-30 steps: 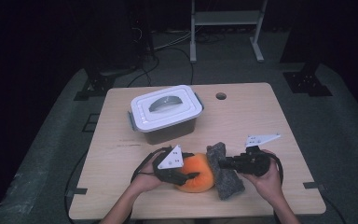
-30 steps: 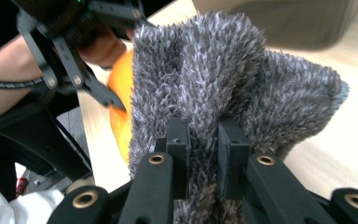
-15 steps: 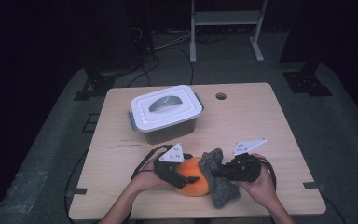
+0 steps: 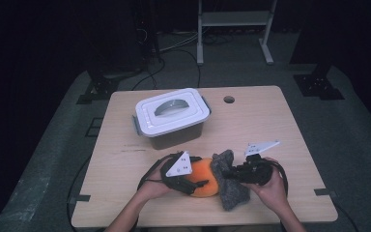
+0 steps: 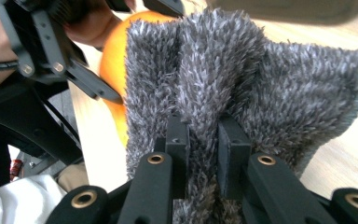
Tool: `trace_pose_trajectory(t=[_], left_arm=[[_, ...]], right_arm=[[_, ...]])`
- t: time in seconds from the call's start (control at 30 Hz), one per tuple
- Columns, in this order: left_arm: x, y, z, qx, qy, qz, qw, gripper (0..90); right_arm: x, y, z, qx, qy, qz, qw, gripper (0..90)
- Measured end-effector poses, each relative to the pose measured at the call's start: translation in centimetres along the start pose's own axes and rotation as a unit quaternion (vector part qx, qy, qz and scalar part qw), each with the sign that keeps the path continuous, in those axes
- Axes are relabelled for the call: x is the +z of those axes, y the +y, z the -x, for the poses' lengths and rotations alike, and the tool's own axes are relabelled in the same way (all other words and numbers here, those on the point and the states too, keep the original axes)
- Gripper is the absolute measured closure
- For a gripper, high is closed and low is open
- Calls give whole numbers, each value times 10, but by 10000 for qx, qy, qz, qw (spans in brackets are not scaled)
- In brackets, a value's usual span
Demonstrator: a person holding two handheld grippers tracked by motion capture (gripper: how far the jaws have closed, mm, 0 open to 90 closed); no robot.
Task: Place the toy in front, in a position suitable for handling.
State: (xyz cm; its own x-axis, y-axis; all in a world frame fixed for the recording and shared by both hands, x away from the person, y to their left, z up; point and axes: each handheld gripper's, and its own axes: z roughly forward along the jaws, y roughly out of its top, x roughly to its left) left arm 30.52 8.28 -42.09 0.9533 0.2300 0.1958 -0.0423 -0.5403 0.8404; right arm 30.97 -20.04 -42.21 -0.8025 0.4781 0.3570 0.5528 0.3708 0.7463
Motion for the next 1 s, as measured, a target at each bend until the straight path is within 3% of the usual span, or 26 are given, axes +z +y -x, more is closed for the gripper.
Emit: trace_pose_trajectory(t=[0.07,0.23,0.43,0.53,0.6,0.67,0.73,0.83,0.93,1.0], left_arm=[[-3,-2,-2,-107,-79,-13,9999,241],[-7,-2,-5,-188,-341,-36,9992,219],[-10,-4,-7,-315,-315,-81,9990,213],[-9,-4,-6,-317,-312,-70,9990,213],[-7,-3,-5,-246,-341,-75,9991,212],[-4,-2,-3,-159,-344,-85,9992,210],[-4,-1,-2,-138,-361,-125,9992,210],[-4,-2,-3,-196,-335,-108,9992,210],[-4,-3,-4,-249,-315,-81,9992,208],[-3,-2,-3,-249,-304,-73,9992,205]], right_arm=[[0,-3,3,33,-125,-142,9998,766],[4,-15,13,349,58,-324,9989,766],[5,-17,14,363,36,-508,9980,766],[-2,-11,9,227,-105,-326,9992,767],[-8,-4,1,97,31,71,9999,767],[-8,1,-5,-8,93,244,9997,766],[0,2,-7,-83,102,69,9999,766],[3,-2,-1,117,182,-30,9998,766],[4,-9,8,101,-96,-438,9989,764],[3,-13,14,248,-59,-506,9984,765]])
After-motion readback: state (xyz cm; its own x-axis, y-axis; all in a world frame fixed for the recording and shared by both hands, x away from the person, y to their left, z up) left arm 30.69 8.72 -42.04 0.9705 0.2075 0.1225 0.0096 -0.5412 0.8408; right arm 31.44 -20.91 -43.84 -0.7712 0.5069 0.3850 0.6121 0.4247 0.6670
